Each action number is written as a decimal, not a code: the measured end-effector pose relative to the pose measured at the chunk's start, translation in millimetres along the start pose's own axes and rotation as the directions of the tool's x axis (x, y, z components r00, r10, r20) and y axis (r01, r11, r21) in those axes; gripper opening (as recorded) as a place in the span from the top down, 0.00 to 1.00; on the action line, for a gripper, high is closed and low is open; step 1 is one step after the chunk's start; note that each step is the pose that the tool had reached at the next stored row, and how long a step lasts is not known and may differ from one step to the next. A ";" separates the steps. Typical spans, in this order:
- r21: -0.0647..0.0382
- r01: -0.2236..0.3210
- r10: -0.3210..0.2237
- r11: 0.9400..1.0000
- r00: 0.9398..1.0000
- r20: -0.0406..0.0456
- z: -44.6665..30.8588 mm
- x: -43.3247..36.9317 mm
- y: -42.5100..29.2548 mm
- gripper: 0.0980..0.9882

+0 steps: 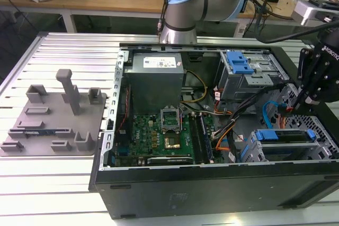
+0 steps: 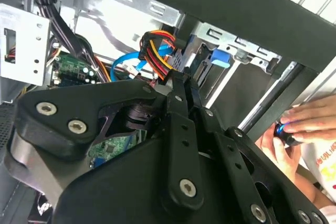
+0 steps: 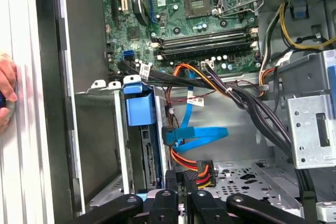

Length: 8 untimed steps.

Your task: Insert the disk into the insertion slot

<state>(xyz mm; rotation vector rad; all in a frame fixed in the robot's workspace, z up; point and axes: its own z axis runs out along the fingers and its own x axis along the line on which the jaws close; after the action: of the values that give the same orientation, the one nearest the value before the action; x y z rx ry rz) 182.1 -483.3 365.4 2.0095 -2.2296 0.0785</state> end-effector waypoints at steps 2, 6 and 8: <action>0.000 0.002 -0.002 1.000 1.000 -0.001 0.1 -0.1 0.4 0.93; 0.014 0.018 -0.017 1.000 0.999 -0.035 0.7 0.0 3.1 0.93; 0.045 0.014 -0.013 0.999 1.000 -0.028 1.7 1.1 7.5 0.93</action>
<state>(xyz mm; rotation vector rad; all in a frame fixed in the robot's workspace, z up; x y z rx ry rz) 174.4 -483.8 364.3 2.0328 -2.2166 0.1557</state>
